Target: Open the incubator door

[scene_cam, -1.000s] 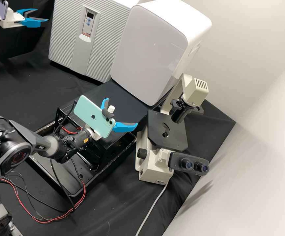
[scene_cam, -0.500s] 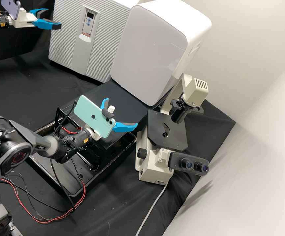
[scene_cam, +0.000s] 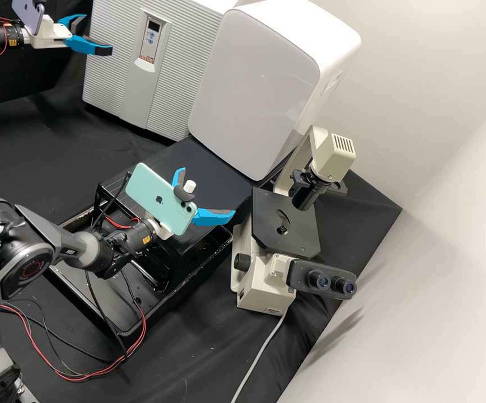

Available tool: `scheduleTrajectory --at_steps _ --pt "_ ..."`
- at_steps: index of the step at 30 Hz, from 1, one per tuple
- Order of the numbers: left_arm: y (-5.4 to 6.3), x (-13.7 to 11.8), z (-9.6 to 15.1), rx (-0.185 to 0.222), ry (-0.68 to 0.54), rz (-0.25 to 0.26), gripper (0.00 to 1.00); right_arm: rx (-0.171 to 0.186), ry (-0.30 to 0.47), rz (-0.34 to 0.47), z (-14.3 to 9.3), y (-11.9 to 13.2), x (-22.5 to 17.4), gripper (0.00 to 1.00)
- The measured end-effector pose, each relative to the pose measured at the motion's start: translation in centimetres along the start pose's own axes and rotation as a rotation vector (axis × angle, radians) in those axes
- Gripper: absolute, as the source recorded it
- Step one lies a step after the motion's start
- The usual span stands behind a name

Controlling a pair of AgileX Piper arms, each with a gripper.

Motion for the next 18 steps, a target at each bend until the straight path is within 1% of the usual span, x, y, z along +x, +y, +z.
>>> scheduleTrajectory --at_steps 5,8,18 --pt "0.5 0.4 0.1 0.01 -0.011 -0.001 1.0 0.0 0.0 0.0 0.0 0.0 0.0 1.0" --pt "0.7 0.5 0.2 0.007 -0.017 0.002 1.0 0.0 0.0 0.0 0.0 0.0 0.0 1.0" --pt "0.3 0.9 1.1 0.009 -0.042 -0.015 1.0 0.0 0.0 0.0 0.0 0.0 0.0 1.0"
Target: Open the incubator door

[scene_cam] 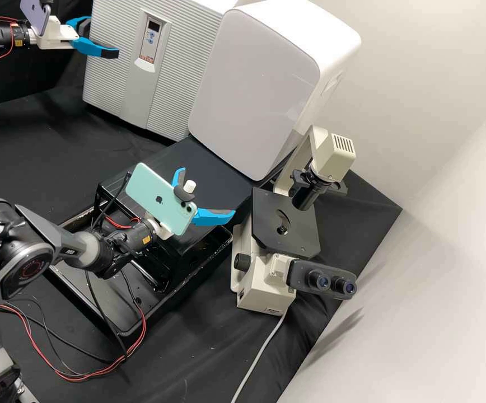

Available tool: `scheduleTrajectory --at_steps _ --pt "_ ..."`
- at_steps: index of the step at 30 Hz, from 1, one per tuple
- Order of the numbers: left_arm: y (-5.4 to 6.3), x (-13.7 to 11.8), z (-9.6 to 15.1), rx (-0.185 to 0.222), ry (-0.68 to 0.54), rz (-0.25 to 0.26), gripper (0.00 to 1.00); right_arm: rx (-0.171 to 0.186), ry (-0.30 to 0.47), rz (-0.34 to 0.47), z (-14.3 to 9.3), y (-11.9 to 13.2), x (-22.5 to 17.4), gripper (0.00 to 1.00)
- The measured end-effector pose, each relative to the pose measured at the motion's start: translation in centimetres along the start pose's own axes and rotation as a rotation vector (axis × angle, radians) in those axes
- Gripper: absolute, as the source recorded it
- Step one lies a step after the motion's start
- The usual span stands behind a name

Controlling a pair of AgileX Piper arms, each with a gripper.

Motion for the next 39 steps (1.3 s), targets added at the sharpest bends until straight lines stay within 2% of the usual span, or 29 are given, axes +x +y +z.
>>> scheduleTrajectory --at_steps 14,20,21,39 --pt "-1.7 -0.5 0.1 -0.023 -0.003 -0.043 1.0 0.0 0.0 0.0 0.0 0.0 0.0 1.0" --pt "-1.7 -0.6 0.2 -0.023 -0.003 -0.047 1.0 0.0 0.0 0.0 0.0 0.0 0.0 1.0" --pt "-1.6 -0.6 0.3 -0.023 -0.004 -0.045 0.0 0.0 0.0 0.0 0.0 0.0 0.0 1.0" --pt "-1.2 -1.0 0.3 -0.035 0.016 -0.019 0.0 0.0 0.0 0.0 0.0 0.0 0.0 1.0"
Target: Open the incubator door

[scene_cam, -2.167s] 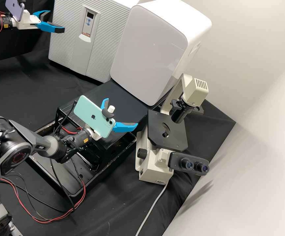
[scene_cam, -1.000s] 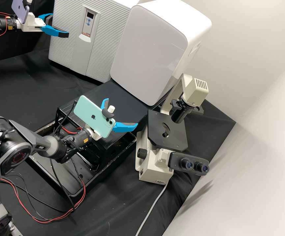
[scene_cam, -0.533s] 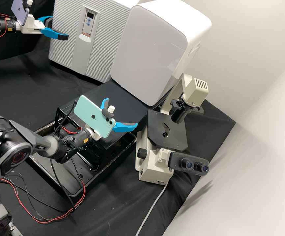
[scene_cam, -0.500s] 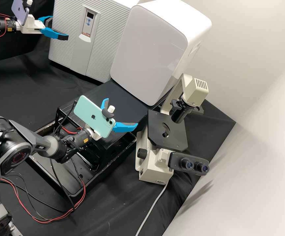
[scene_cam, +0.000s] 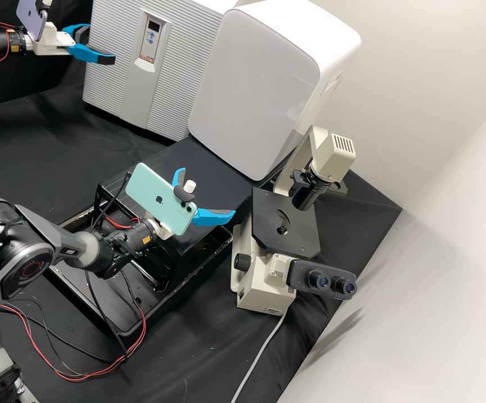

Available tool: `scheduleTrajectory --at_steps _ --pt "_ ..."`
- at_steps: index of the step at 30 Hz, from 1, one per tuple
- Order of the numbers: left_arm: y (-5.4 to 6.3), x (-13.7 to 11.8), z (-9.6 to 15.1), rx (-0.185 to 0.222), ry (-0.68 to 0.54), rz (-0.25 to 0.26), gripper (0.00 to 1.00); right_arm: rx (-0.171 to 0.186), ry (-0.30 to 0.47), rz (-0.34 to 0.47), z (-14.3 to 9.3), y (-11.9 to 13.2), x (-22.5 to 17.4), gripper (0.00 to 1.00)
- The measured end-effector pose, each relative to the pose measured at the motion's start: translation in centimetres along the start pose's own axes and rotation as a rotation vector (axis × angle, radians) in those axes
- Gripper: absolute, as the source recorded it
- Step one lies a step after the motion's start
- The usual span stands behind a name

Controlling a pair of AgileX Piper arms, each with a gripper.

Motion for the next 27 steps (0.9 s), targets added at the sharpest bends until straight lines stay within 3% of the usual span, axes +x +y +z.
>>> scheduleTrajectory --at_steps 22,27 --pt "0.14 -0.18 -0.38 0.008 0.01 0.004 0.0 0.0 0.0 0.0 0.0 0.0 0.0 1.0" --pt "0.65 0.2 -0.48 0.018 0.009 0.018 0.0 0.0 0.0 0.0 0.0 0.0 0.0 1.0"
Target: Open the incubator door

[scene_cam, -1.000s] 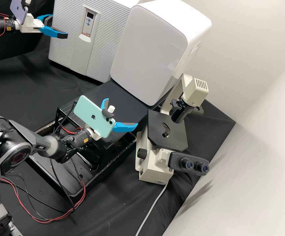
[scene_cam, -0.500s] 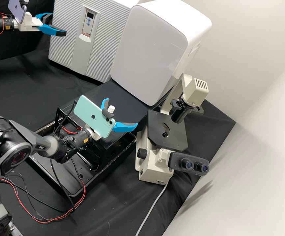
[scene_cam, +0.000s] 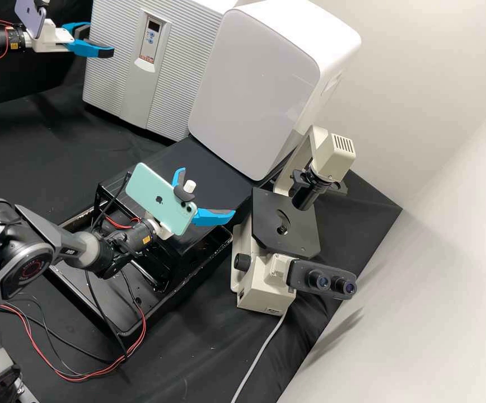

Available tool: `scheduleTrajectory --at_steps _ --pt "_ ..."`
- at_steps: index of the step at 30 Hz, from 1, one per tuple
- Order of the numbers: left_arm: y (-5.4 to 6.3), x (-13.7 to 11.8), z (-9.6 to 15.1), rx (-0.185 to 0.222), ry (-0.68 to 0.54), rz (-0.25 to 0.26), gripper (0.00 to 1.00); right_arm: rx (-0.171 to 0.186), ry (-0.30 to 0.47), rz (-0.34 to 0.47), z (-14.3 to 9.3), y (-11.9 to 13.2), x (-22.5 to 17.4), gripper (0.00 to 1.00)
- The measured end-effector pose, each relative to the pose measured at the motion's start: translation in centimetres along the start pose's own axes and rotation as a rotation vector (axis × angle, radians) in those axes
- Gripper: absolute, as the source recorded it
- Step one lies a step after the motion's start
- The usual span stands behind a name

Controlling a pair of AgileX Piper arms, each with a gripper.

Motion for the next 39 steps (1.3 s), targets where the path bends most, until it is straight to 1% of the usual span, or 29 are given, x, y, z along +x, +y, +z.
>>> scheduleTrajectory --at_steps 3,8,11,18,36,39 --pt "-0.1 0.21 -0.23 -0.005 0.006 0.002 0.0 0.0 0.0 0.0 0.0 0.0 0.0 1.0" --pt "0.55 0.49 -0.45 0.002 0.036 0.006 0.0 0.0 0.0 0.0 0.0 0.0 0.0 1.0" --pt "0.7 0.54 -0.48 0.005 0.04 0.007 0.0 0.0 0.0 0.0 0.0 0.0 0.0 1.0" --pt "0.62 0.47 -0.65 0.016 0.04 -0.002 0.0 0.0 0.0 0.0 0.0 0.0 0.0 1.0" --pt "0.71 0.31 -0.9 0.024 0.039 -0.002 0.0 0.0 0.0 0.0 0.0 0.0 0.0 1.0" --pt "0.51 0.24 -0.88 0.02 0.036 -0.004 0.0 0.0 0.0 0.0 0.0 0.0 0.0 1.0"
